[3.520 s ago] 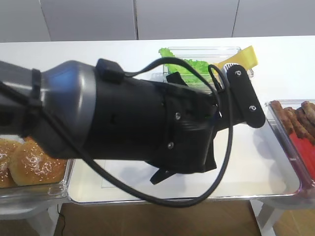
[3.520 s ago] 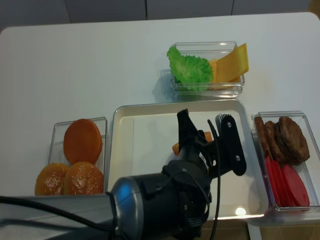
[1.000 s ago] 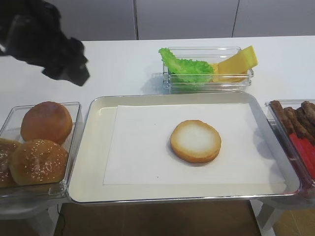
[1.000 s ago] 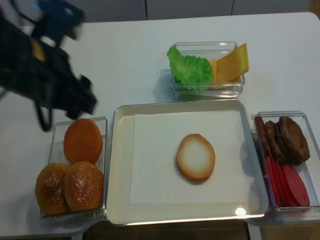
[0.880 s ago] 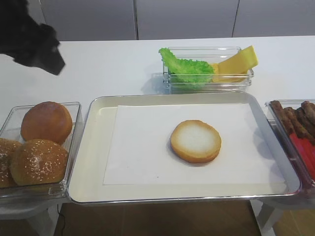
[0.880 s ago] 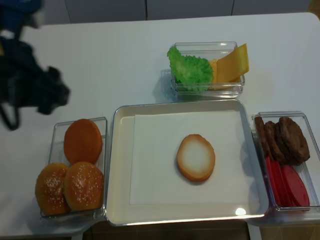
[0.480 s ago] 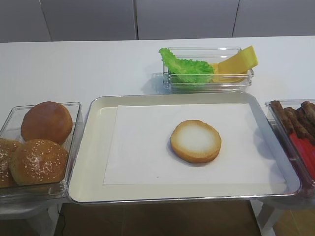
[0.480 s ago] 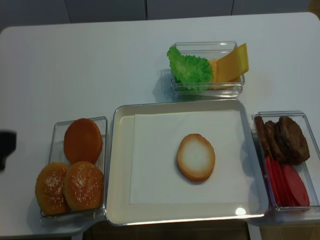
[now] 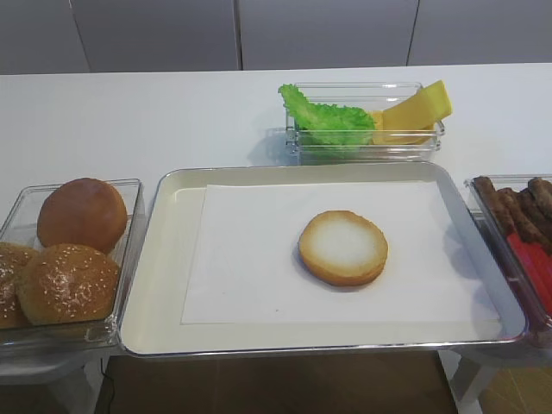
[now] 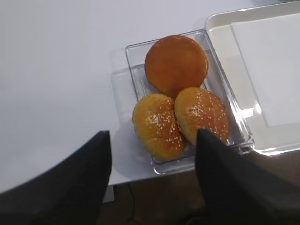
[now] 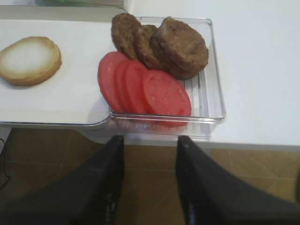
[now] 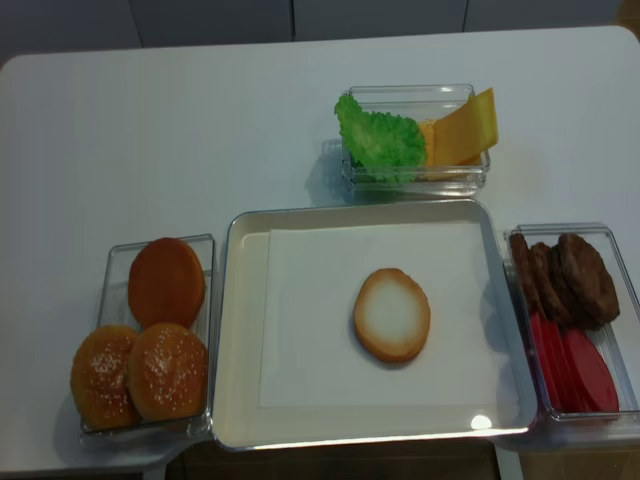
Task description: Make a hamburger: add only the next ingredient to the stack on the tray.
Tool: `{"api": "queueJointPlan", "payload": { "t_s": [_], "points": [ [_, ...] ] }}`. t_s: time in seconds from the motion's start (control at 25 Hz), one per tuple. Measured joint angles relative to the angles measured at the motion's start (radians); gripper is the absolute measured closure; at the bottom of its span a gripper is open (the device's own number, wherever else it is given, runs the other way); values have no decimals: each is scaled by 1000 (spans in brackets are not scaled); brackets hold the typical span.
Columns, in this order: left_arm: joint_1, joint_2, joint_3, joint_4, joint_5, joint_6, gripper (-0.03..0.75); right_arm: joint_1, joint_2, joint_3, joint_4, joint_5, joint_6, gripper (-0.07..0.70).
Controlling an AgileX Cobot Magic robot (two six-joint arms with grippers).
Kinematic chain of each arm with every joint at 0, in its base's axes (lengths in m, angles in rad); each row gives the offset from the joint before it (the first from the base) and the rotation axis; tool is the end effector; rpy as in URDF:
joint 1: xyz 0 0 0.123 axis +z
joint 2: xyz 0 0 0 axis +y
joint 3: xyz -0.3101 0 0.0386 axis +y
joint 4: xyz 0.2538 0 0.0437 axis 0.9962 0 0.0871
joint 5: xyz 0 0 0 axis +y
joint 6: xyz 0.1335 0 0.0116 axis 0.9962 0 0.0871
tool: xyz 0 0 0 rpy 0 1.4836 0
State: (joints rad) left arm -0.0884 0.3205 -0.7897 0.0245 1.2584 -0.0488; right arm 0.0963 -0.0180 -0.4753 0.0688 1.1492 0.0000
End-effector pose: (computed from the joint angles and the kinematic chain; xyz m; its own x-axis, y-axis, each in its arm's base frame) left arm 0.0269 0.0008 0.3245 -0.6455 0.0158 -0.7636 0.0439 0.9989 -0.0165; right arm 0.0040 0.0088 0.2427 -0.5393 -0.0238 -0.8418 -0.1335 0.9894 0.0575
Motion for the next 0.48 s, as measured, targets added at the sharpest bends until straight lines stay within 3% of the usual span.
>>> {"api": "queueJointPlan", "payload": {
  "t_s": [0.48],
  "points": [
    [0,-327,133,-25,22,0,291,0,0,0,0,0,0,353]
  ]
}}
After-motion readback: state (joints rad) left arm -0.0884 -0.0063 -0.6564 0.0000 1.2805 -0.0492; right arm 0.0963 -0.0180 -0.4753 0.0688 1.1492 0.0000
